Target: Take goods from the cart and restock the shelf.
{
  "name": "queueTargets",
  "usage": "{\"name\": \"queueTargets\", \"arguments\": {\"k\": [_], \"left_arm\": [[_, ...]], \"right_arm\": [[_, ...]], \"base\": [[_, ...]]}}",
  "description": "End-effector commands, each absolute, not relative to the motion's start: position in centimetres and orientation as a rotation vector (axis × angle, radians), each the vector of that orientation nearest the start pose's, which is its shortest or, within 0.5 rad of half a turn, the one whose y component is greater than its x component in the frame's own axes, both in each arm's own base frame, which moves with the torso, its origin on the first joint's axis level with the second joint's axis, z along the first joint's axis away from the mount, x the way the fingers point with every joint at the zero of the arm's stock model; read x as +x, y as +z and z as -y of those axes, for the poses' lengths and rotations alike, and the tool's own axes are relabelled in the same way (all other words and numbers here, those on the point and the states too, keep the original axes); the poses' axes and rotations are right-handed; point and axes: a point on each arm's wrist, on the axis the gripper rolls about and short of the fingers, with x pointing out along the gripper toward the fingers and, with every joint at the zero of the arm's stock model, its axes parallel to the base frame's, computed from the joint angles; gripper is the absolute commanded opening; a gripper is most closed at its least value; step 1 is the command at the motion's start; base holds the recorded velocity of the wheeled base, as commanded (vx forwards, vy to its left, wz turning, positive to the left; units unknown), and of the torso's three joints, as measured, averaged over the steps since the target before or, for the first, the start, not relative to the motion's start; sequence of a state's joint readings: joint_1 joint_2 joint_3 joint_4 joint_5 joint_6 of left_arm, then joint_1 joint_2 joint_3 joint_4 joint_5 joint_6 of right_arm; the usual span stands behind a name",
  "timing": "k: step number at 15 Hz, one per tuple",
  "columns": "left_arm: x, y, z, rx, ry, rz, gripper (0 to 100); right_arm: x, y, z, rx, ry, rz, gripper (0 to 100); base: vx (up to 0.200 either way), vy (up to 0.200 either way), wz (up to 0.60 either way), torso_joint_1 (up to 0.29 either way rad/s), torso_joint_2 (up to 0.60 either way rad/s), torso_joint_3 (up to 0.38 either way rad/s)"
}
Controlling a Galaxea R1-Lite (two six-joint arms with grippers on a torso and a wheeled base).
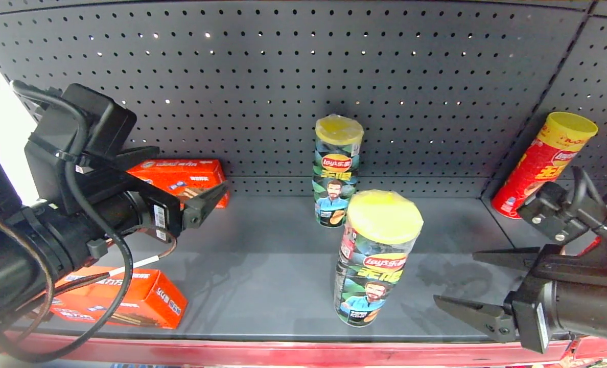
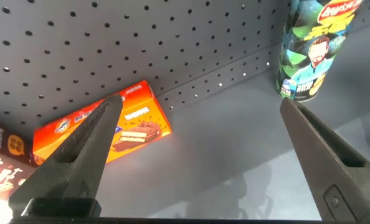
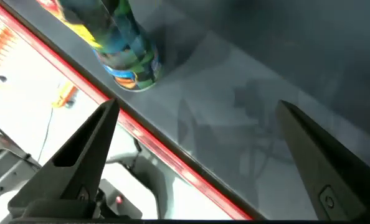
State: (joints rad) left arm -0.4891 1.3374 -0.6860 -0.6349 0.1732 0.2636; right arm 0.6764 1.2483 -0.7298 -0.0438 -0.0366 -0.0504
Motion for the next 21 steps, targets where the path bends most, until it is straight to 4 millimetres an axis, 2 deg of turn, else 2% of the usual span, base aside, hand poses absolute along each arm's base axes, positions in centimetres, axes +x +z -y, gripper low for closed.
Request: {"name": "queueTargets", "arguments": {"k": [1, 11, 21], "left_arm": [[19.5, 24.4, 9.9, 0.267, -0.316, 0.026, 100], [19.8, 24.5, 10.1, 0.26, -0.316, 0.042, 100], [19.8, 24.4, 10.1, 0.245, -0.318, 0.038, 100]], "right_arm": [[15.4, 20.8, -12.4, -0.237, 0.635, -0.477, 100], [18.5, 20.1, -15.7, -0.267, 0.621, -0.5, 100], [18.9, 20.0, -16.4, -0.271, 0.627, -0.498, 100]], "base": [[0.0, 0.0, 0.0, 0.0, 0.0, 0.0], [0.0, 0.0, 0.0, 0.0, 0.0, 0.0], [0.0, 0.0, 0.0, 0.0, 0.0, 0.0]]}}
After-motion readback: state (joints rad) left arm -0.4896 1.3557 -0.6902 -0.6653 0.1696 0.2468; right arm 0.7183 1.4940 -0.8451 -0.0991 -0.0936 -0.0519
